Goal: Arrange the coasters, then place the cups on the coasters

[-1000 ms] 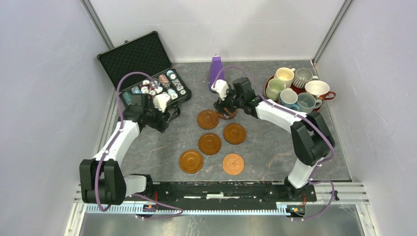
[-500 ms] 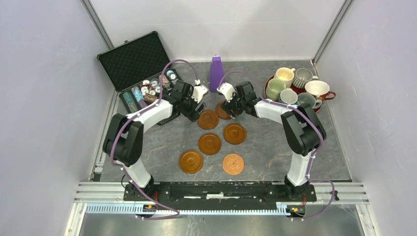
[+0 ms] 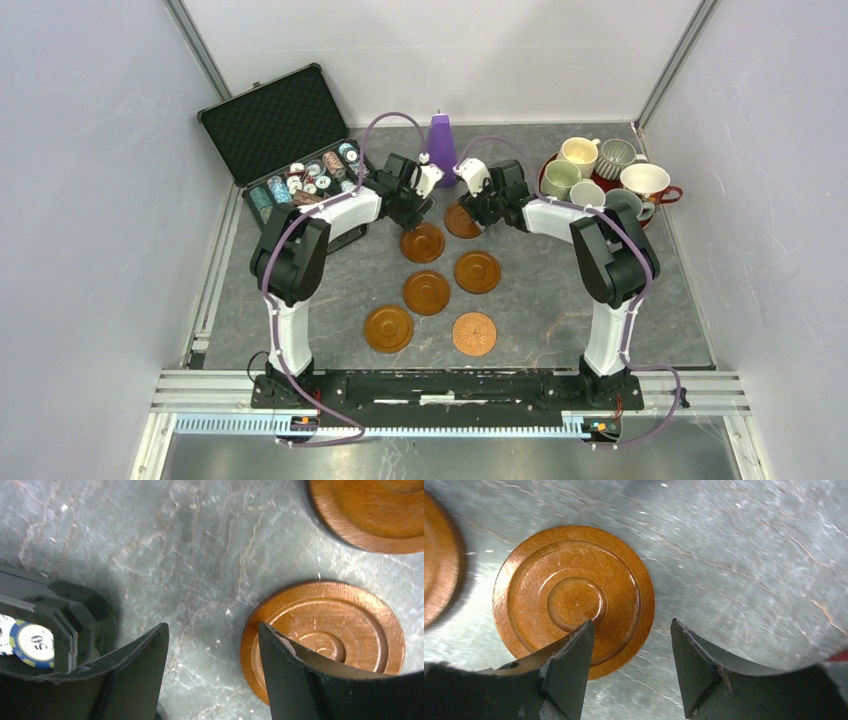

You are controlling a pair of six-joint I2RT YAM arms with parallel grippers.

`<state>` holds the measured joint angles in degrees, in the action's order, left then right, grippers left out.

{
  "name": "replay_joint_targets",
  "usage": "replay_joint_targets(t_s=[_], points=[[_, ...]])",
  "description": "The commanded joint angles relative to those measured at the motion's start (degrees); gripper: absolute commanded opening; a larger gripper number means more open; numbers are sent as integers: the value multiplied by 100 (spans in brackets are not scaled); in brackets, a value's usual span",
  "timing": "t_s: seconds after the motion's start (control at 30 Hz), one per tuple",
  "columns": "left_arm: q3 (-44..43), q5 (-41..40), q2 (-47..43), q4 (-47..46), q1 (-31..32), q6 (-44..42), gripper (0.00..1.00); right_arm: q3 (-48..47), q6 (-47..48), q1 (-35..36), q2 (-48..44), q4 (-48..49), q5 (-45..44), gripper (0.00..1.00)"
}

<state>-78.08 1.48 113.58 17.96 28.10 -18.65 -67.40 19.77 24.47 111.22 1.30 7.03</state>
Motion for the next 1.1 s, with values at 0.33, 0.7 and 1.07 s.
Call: replay_joint_targets(t_s=[0.33,0.7,1.07], points=[[-1438,-325,717,343,4,-78,69,-123,97,-664,207,60,70,63],[-722,640,-437,1032,-94,310,80,56,-90,-662,-137,-262,963,62],[-786,568,137,1083,-120,550,79,23,-466,-662,32,-392,1284,60]])
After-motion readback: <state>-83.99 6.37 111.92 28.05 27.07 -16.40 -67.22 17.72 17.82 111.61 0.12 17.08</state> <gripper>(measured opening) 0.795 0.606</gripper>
